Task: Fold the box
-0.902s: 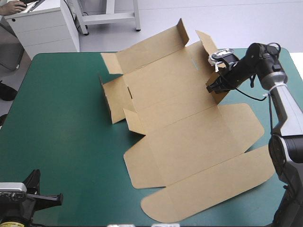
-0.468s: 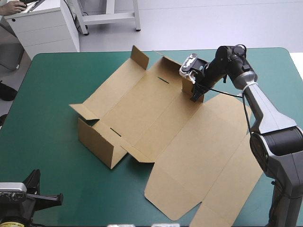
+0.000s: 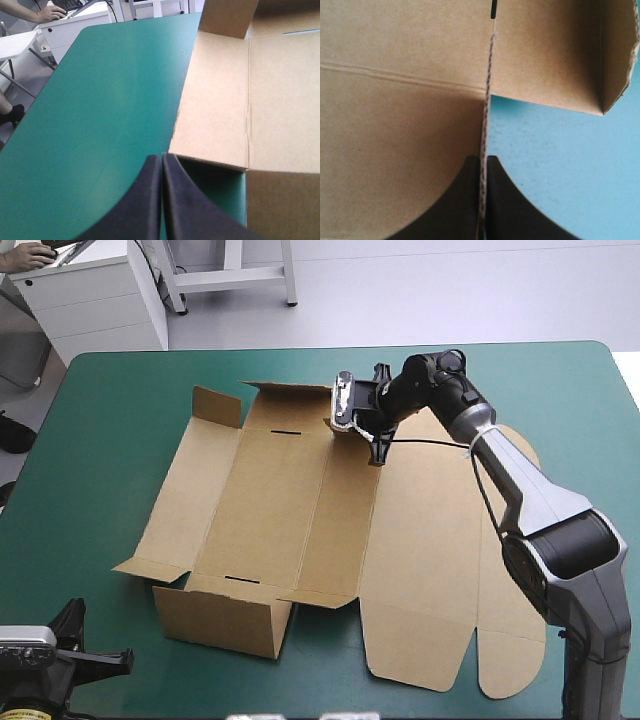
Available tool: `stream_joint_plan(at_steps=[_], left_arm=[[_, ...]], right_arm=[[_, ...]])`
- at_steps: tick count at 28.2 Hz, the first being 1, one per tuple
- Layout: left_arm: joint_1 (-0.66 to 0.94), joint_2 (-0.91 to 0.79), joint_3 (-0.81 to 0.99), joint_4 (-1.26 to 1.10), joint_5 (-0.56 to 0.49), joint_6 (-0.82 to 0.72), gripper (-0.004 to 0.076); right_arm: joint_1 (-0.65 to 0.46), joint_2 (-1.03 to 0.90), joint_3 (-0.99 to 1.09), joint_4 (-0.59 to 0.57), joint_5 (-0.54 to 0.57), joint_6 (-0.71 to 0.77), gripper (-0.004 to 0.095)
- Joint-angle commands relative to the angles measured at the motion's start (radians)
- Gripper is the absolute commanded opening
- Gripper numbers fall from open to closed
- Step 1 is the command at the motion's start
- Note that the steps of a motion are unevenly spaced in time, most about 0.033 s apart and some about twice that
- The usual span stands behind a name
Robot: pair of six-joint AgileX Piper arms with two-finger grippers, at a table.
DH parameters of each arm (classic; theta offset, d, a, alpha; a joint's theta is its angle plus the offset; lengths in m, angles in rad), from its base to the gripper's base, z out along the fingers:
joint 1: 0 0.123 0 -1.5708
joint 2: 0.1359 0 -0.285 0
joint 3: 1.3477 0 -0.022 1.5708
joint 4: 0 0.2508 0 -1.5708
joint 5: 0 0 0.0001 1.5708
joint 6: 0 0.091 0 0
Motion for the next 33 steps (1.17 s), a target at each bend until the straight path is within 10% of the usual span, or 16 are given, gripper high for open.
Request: stream_joint_plan(at_steps=[1, 16, 26, 30, 33], left_arm=[[-0.005, 0.023, -0.024, -0.003, -0.076, -0.002, -0.001], [-0.005, 0.023, -0.024, -0.003, -0.076, -0.002, -0.001], [-0.005, 0.023, -0.024, -0.003, -0.076, -0.002, -0.001], [-0.005, 0.023, -0.024, -0.003, -0.082, -0.002, -0.001], [-0.005, 0.023, -0.022, -0.001, -0.085, -0.002, -0.001]], right_arm=[[0.024, -0.041, -0.037, 0.029, -0.054, -0.03, -0.002], [0.075, -0.004, -0.035, 0.075, -0.063, -0.158, 0.0027], [0.077, -0.027, -0.053, 0.071, -0.063, -0.05, 0.0677], [0.077, -0.062, -0.067, 0.062, -0.026, 0.258, 0.0568], [0.077, -0.079, -0.067, -0.035, -0.002, 0.565, 0.016]])
